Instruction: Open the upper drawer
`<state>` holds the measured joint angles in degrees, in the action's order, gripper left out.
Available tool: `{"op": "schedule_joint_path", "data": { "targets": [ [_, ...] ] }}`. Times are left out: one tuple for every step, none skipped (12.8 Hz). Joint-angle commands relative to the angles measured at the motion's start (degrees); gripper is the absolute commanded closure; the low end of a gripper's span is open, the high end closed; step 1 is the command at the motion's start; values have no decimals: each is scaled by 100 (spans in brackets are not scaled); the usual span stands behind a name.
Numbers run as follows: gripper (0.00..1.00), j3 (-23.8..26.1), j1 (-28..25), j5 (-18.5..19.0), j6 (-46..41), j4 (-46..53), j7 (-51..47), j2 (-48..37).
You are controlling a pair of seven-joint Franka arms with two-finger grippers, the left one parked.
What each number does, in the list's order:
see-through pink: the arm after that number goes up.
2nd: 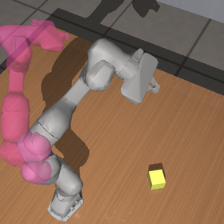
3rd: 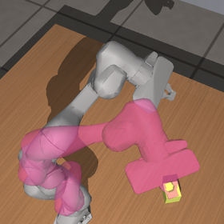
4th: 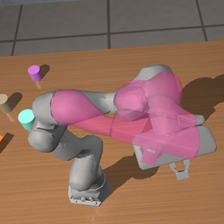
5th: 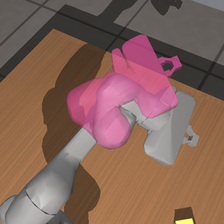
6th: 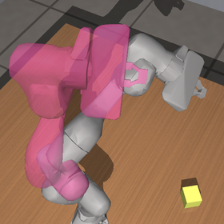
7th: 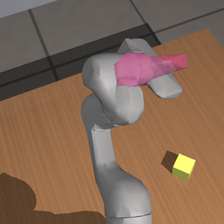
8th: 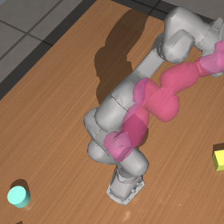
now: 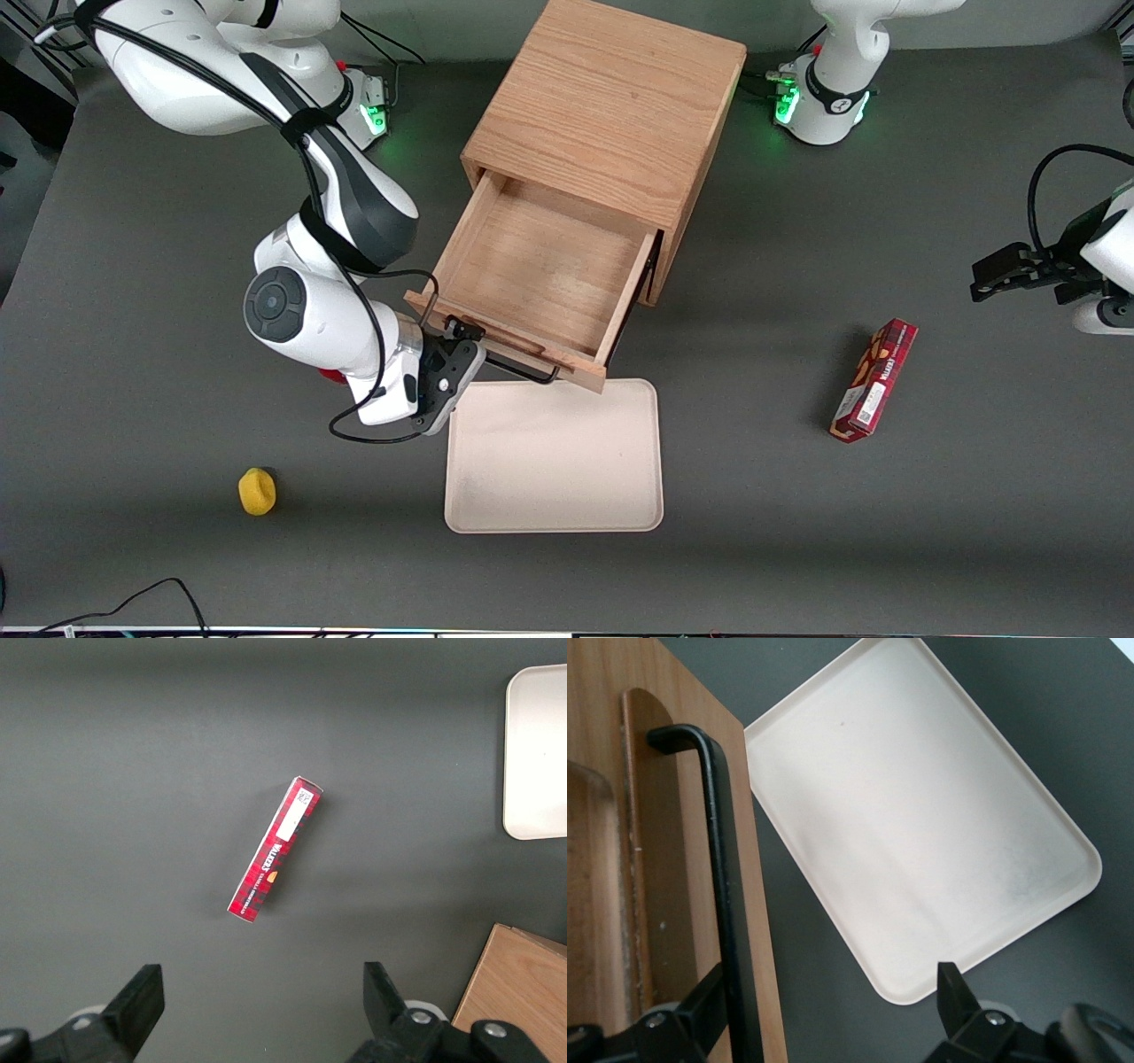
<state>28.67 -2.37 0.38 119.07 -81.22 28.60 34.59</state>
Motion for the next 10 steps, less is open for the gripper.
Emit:
{"op": "schedule_joint_path", "data": {
  "targets": [
    [0, -46, 35, -126, -7, 150, 252, 21],
    [0, -46, 43, -126, -15, 159, 252, 12],
    [0, -46, 52, -126, -16, 159, 252, 12],
    [0, -46, 78, -134, -16, 194, 252, 12],
    [0, -46, 87, -134, -24, 229, 234, -14],
    [0, -46, 148, -239, -24, 256, 225, -110],
    [0, -46, 262, -423, -24, 256, 199, -294],
    [0, -55, 394, -833, -24, 238, 181, -513],
    [0, -142, 491, -1290, -24, 203, 181, -776],
    [0, -351, 570, -1773, -120, 177, 146, -1040]
  ]
}}
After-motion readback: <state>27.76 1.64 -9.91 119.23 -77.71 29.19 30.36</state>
